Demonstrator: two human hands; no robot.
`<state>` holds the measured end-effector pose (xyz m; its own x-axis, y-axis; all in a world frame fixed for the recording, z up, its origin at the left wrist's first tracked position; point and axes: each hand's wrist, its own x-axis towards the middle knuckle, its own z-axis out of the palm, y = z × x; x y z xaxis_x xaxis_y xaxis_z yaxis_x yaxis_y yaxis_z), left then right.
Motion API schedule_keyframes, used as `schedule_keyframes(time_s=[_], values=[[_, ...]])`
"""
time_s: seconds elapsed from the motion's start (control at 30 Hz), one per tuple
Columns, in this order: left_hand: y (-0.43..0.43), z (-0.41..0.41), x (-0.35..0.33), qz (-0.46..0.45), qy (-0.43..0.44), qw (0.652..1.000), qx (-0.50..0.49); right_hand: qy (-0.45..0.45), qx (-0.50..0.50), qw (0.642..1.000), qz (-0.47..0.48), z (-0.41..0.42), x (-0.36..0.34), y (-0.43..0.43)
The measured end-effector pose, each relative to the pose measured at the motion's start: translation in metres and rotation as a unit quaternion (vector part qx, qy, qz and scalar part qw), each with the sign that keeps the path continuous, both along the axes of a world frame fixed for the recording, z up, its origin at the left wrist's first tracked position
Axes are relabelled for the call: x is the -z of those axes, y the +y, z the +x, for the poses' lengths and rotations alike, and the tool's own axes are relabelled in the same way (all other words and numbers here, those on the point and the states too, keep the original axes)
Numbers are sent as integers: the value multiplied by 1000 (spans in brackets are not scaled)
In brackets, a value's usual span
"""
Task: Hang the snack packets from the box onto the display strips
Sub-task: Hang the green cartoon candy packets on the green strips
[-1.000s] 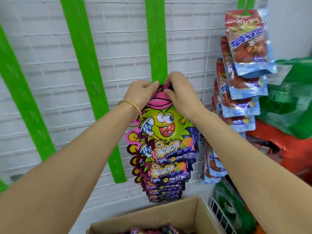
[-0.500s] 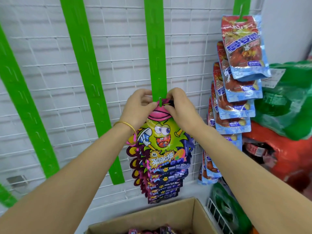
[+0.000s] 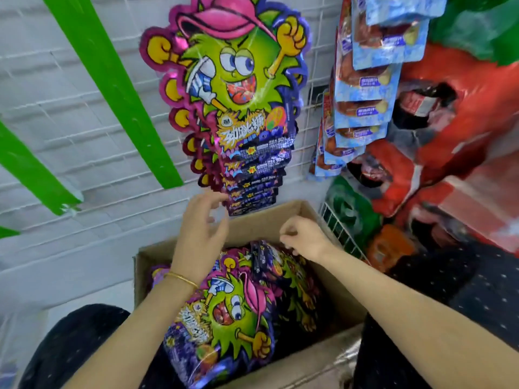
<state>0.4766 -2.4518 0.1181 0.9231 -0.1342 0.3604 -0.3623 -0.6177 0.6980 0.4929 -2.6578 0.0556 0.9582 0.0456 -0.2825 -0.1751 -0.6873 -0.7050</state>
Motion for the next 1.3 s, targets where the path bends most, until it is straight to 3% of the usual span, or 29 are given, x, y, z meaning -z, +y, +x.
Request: schedule_keyframes(time_s=[0.13,0.27,0.5,0.63,0.7,0.77,0.83,0.87,0.9,0.93,1.0,1.07,1.13,1.23,1.3], values=[[7,-11,28,-8,81,996,-23,90,-33,995,-1,-7,62,9],[19,-14,34,21,127,991,-42,101,-54,993,-25,-14,96,29],[25,-19,32,19,163,986,-38,-30,-34,979,-199,-18,109,40],[21,-20,34,-96,281,953,-57,-80,42,975,-202,-13,64,28],[15,-18,36,-229,389,888,-89,-82,32,980,-178,-9,31,22],[8,-16,36,-382,505,765,-117,-85,-27,990,-110,-7,-2,18],[2,-13,33,-502,577,635,-113,-88,-93,992,19,-14,-25,21],[1,-12,32,-535,592,595,-103,-88,-131,985,66,-19,-31,23],[-1,-12,29,-551,596,577,-92,-89,-174,977,85,-24,-34,27],[-3,-13,27,-552,594,578,-92,-80,-215,969,89,-30,-36,29],[-6,-16,27,-521,583,611,-120,-27,-279,955,96,-37,-40,27],[-4,-22,29,-479,582,639,-151,62,-286,947,132,-37,-48,17],[4,-26,29,-445,591,653,-161,76,-186,965,166,-31,-48,7],[15,-30,24,-424,608,658,-133,0,-8,1000,19,-18,-32,-6],[19,-30,21,-413,611,667,-107,26,55,998,26,-14,-19,-10]])
